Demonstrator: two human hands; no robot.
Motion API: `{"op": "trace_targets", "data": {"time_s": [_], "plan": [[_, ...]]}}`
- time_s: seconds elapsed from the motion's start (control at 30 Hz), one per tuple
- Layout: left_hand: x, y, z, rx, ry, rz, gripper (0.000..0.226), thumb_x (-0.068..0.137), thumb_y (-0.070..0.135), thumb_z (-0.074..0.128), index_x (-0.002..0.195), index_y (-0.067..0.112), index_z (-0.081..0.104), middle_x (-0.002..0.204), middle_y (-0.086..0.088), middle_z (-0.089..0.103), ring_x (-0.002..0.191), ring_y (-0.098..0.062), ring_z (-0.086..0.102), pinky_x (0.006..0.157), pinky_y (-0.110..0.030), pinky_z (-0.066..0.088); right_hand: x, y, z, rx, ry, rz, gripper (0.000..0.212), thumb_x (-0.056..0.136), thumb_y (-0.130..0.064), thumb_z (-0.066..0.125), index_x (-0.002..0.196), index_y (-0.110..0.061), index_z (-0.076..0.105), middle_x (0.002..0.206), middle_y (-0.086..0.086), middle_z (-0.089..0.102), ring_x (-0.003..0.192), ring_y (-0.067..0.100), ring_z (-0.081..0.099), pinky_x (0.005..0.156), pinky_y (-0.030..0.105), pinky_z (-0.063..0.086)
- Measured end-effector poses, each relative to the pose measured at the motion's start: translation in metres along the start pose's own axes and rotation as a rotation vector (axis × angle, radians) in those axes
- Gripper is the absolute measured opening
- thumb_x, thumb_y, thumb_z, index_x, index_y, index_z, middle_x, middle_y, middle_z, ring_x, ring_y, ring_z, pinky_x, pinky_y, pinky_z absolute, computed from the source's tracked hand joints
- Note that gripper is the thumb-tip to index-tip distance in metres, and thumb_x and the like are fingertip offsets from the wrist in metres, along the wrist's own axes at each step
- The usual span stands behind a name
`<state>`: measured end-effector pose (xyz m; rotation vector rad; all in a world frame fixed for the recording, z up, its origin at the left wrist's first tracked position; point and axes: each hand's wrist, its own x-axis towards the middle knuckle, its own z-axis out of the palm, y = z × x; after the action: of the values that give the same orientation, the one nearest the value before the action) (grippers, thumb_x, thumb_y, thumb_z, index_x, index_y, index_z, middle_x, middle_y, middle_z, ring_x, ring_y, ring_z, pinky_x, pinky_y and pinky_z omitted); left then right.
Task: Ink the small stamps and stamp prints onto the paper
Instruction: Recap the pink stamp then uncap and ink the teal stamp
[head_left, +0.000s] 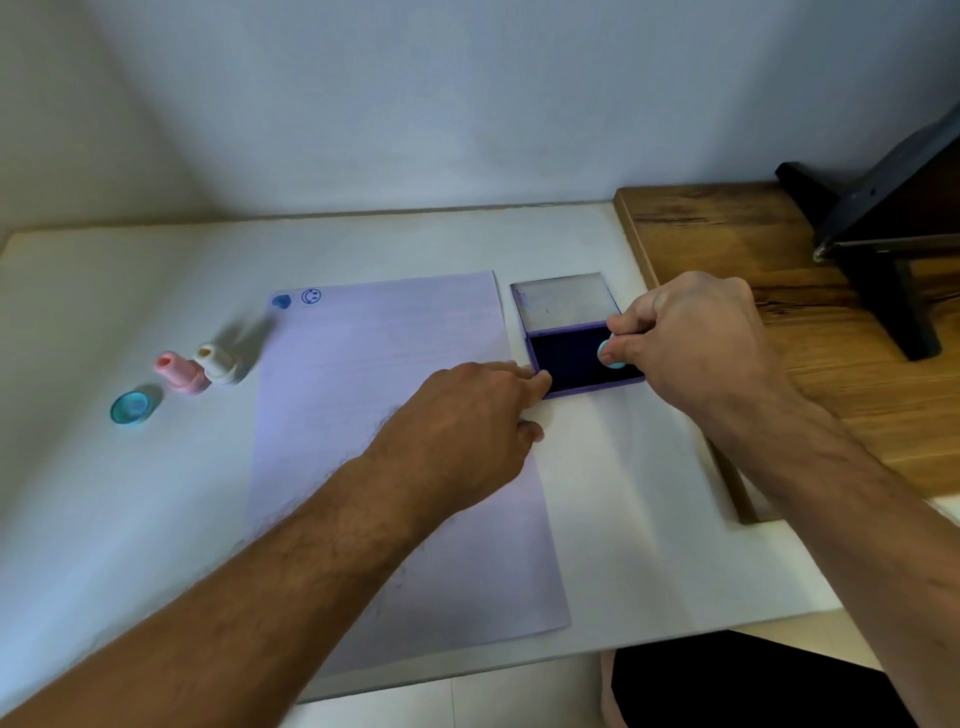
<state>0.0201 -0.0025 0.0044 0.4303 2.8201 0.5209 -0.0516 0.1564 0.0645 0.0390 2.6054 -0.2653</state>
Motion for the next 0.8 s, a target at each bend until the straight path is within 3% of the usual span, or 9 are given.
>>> {"op": "trace_targets", "data": {"time_s": [0.23,0.4,0.6,0.67,0.73,0.8], "plan": [[-0.001,0.0,0.0,-0.049,-0.016,-0.015,0.055,0.098,0.033,0.052,0.149,0.025,0.033,0.151,0.006,0.042,0.135,-0.015,0.043,0.11,-0.028,0.032,-0.001,-0.005,-0.005,-0.01,-0.05,0.022,0.035,0.094,-0.028,0.061,0.128,-0.018,0.061,0.137,0.001,0.055,0.125,0.021,0.05,0.101,0.036,0.043],[-0.007,-0.004,-0.005,-0.143,0.025,-0.039,0.055,0.096,0.037,0.054,0.148,0.027,0.037,0.148,0.007,0.045,0.133,-0.014,0.045,0.108,-0.028,0.034,-0.005,0.003,0.006,0.081,0.097,-0.018,0.033,0.091,-0.029,0.065,0.122,-0.015,0.066,0.119,0.007,0.065,0.107,0.021,0.057,0.093,0.037,0.048],[-0.02,-0.016,-0.028,-0.215,0.154,-0.167,0.052,0.095,0.038,0.056,0.144,0.031,0.043,0.144,0.008,0.051,0.128,-0.013,0.051,0.107,-0.027,0.036,-0.003,0.003,0.009,0.134,0.114,-0.022,0.047,0.089,-0.025,0.068,0.133,-0.016,0.056,0.133,0.008,0.058,0.121,0.025,0.054,0.099,0.043,0.05],[-0.026,-0.025,-0.038,-0.202,0.183,-0.221,0.052,0.093,0.038,0.058,0.143,0.031,0.045,0.141,0.007,0.054,0.125,-0.014,0.054,0.107,-0.028,0.038,-0.004,0.003,0.02,0.238,0.284,-0.085,0.042,0.087,-0.025,0.071,0.127,-0.017,0.063,0.125,0.004,0.065,0.107,0.016,0.061,0.086,0.026,0.055],[-0.032,-0.035,-0.046,-0.182,0.21,-0.279,0.052,0.093,0.037,0.06,0.142,0.032,0.047,0.136,0.004,0.059,0.12,-0.015,0.057,0.104,-0.028,0.04,-0.007,-0.006,0.031,0.412,0.499,-0.182,0.035,0.081,-0.025,0.077,0.115,-0.021,0.071,0.105,-0.006,0.072,0.082,0.002,0.063,0.069,0.006,0.05],[-0.036,-0.046,-0.051,-0.141,0.209,-0.348,0.052,0.092,0.036,0.06,0.142,0.032,0.046,0.132,0.003,0.061,0.115,-0.016,0.06,0.101,-0.027,0.041,-0.008,-0.023,0.037,0.658,0.513,-0.246,0.029,0.078,-0.024,0.08,0.106,-0.024,0.075,0.093,-0.011,0.074,0.07,-0.002,0.066,0.07,0.009,0.054]]}}
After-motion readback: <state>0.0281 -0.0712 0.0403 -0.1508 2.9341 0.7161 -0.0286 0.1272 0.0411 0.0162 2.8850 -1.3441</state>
